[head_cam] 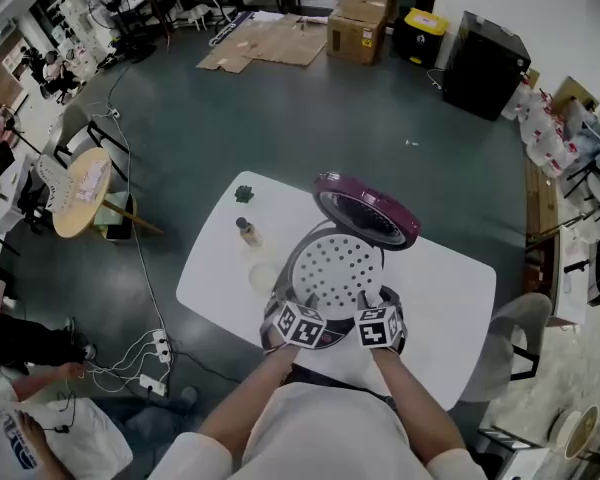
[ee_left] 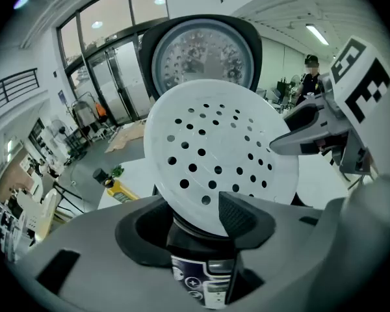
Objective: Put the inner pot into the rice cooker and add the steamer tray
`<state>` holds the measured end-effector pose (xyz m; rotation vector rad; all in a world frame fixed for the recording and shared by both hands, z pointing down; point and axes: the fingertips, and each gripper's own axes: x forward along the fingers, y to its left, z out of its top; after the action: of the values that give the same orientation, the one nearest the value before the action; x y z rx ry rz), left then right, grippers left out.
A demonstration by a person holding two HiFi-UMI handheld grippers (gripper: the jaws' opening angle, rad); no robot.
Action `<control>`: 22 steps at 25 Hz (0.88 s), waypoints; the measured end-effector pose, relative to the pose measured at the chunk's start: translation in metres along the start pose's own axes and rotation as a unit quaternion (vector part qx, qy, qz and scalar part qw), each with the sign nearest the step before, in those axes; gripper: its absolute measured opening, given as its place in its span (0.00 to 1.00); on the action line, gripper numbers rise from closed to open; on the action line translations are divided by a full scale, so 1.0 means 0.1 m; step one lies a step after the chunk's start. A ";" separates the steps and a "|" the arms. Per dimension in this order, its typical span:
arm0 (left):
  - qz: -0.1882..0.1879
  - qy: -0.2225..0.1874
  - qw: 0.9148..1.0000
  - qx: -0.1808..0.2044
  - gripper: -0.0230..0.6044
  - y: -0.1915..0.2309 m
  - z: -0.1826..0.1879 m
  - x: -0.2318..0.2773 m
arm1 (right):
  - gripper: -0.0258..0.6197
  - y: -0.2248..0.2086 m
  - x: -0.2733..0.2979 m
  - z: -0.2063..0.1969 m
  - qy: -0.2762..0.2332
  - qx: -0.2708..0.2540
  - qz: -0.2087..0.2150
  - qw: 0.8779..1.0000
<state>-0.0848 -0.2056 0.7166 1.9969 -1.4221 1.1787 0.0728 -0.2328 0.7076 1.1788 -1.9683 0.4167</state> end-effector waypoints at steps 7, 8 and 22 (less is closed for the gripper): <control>0.005 0.054 0.998 0.040 0.46 0.13 -0.25 0.25 | 0.37 0.18 0.24 -0.12 0.041 -0.017 -0.002 0.999; 0.004 0.059 0.997 0.046 0.47 0.14 -0.28 0.28 | 0.37 0.20 0.26 -0.14 0.044 -0.019 -0.002 0.999; 0.027 0.051 0.992 0.116 0.70 0.31 -0.27 0.38 | 0.46 0.14 0.31 -0.18 0.070 -0.063 -0.031 0.995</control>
<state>-0.1192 -0.2190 0.7592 2.0252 -1.3476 1.5082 0.0610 -0.2330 0.7447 1.0984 -1.8056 0.3301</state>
